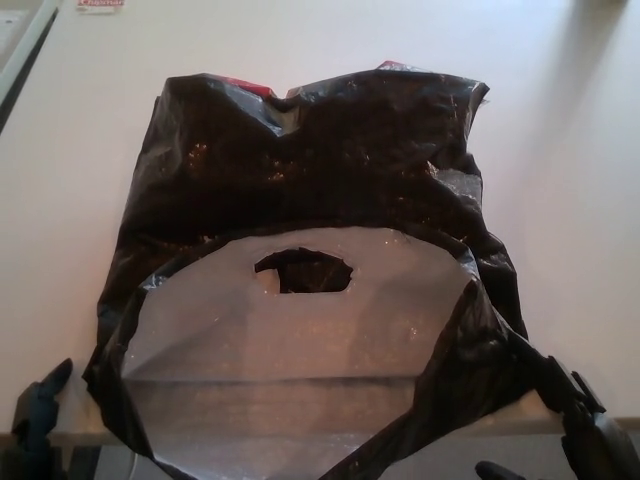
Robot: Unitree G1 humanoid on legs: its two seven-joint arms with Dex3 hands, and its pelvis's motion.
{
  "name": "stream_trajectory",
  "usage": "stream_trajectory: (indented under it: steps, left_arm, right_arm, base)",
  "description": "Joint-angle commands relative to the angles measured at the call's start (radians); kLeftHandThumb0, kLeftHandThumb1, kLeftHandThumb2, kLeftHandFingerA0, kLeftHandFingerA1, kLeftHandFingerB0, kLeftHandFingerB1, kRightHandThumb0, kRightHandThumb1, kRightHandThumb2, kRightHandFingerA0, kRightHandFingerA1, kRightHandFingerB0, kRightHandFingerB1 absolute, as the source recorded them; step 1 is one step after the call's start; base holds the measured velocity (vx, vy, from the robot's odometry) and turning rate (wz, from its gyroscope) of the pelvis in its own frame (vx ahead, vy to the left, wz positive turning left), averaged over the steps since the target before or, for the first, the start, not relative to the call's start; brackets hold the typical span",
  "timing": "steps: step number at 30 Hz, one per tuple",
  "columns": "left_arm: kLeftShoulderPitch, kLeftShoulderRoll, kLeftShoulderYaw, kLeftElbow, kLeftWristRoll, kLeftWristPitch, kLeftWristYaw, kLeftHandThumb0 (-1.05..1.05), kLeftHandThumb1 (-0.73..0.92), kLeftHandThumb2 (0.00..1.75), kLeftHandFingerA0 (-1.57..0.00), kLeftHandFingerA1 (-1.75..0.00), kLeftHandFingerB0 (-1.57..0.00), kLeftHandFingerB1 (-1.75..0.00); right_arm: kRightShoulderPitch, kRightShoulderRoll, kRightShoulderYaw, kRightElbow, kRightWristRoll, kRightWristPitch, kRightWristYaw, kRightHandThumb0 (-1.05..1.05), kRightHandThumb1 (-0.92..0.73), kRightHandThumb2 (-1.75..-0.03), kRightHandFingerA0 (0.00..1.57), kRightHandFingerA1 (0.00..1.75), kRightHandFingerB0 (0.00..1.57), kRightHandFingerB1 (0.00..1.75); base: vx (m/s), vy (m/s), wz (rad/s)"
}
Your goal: A plastic bag is kept infront of the robot in the middle of the desk and the robot uses both its hands to grab it from the top and lifts it up and then releases it.
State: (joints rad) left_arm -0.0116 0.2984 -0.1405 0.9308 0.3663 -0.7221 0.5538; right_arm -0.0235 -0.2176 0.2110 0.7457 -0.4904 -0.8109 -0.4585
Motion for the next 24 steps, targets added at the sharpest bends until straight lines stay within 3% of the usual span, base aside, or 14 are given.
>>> stream_trajectory:
  steps: [1,2,3,4,7,8,9,11,12,19,20,21,22,24]
  left_arm:
    - [0.015,-0.013,-0.007,-0.004,-0.016,0.027,-0.084,-0.41,-0.07,0.76,-0.11,-0.64,-0.1,-0.62]
    - [0.009,-0.01,-0.01,-0.003,-0.009,0.031,-0.082,-0.95,0.28,0.72,-0.03,-0.92,0.0,-0.74]
    - [0.007,-0.011,-0.008,-0.006,-0.019,0.034,-0.096,-0.96,0.24,0.76,0.0,-0.84,-0.04,-0.74]
    - [0.006,-0.013,-0.004,-0.007,-0.029,0.032,-0.106,-0.4,-0.07,0.75,-0.09,-0.63,-0.09,-0.61]
    - [0.002,-0.015,0.001,-0.016,-0.033,0.037,-0.106,-0.4,-0.08,0.75,-0.09,-0.63,-0.1,-0.62]
    - [-0.001,-0.015,0.002,-0.017,-0.032,0.037,-0.105,-0.4,-0.08,0.75,-0.09,-0.62,-0.09,-0.61]
    - [-0.004,-0.017,0.005,-0.018,-0.038,0.034,-0.109,-0.95,0.25,0.77,0.0,-0.84,-0.05,-0.71]
    - [-0.006,-0.019,0.009,-0.026,-0.042,0.041,-0.117,-0.95,0.25,0.78,0.0,-0.84,-0.04,-0.71]
    - [-0.009,-0.02,0.01,-0.026,-0.044,0.035,-0.12,-0.4,-0.08,0.75,-0.1,-0.63,-0.11,-0.63]
    - [-0.009,-0.036,0.013,-0.05,-0.051,0.059,-0.149,-0.4,-0.08,0.75,-0.09,-0.63,-0.11,-0.62]
    - [-0.005,-0.036,0.013,-0.06,-0.05,0.065,-0.154,-0.99,0.27,0.78,0.0,-0.84,-0.03,-0.72]
    - [-0.003,-0.036,0.013,-0.066,-0.051,0.068,-0.156,-0.99,0.27,0.78,0.0,-0.84,-0.03,-0.72]
    - [0.0,-0.044,0.014,-0.064,-0.053,0.064,-0.152,-0.41,-0.08,0.75,-0.08,-0.62,-0.09,-0.61]
    - [0.003,-0.047,0.014,-0.075,-0.049,0.075,-0.148,-0.4,-0.08,0.75,-0.09,-0.63,-0.1,-0.62]
  right_arm:
    - [0.019,0.005,0.017,0.049,-0.012,0.054,0.014,-0.6,-0.39,-0.72,0.19,0.43,0.06,0.27]
    - [0.016,0.009,0.021,0.059,-0.012,0.056,0.011,-0.61,-0.4,-0.73,0.2,0.43,0.06,0.28]
    - [0.017,0.012,0.021,0.06,-0.006,0.064,0.021,-0.62,-0.41,-0.72,0.19,0.42,0.08,0.26]
    - [0.016,0.014,0.021,0.065,0.002,0.064,0.03,-0.62,-0.4,-0.73,0.18,0.42,0.06,0.25]
    - [0.009,0.017,0.024,0.088,0.004,0.048,0.025,-0.56,-0.48,-0.56,0.23,0.32,0.11,0.22]
    - [0.008,0.018,0.025,0.091,0.003,0.048,0.024,-0.61,-0.4,-0.71,0.18,0.41,0.08,0.26]
    - [0.005,0.019,0.025,0.098,0.004,0.047,0.023,-0.59,-0.39,-0.7,0.18,0.41,0.08,0.26]
    - [-0.001,0.021,0.027,0.112,0.008,0.038,0.024,-0.6,-0.39,-0.72,0.17,0.41,0.06,0.25]
    - [0.0,0.021,0.027,0.111,0.008,0.043,0.024,-0.62,-0.4,-0.72,0.18,0.41,0.08,0.25]
    - [-0.003,0.019,0.033,0.11,-0.001,0.058,0.019,-0.62,-0.4,-0.72,0.18,0.4,0.08,0.26]
    - [-0.005,0.018,0.033,0.114,0.003,0.057,0.024,-0.62,-0.4,-0.72,0.17,0.41,0.06,0.25]
    - [-0.005,0.018,0.033,0.116,0.005,0.056,0.026,-0.62,-0.4,-0.72,0.17,0.41,0.06,0.25]
    - [-0.005,0.015,0.034,0.123,0.004,0.051,0.025,-0.61,-0.4,-0.72,0.17,0.41,0.06,0.25]
    - [-0.01,0.009,0.04,0.134,-0.008,0.043,0.013,-0.6,-0.4,-0.72,0.17,0.41,0.06,0.25]
  base:
    - [0.0,0.0,0.0]
    - [0.0,0.0,0.0]
    - [0.0,0.0,0.0]
    - [0.0,0.0,0.0]
    - [0.0,0.0,0.0]
    - [0.0,0.0,0.0]
    - [0.0,0.0,0.0]
    - [0.0,0.0,0.0]
    - [0.0,0.0,0.0]
    - [0.0,0.0,0.0]
    - [0.0,0.0,0.0]
    - [0.0,0.0,0.0]
    - [0.0,0.0,0.0]
    - [0.0,0.0,0.0]
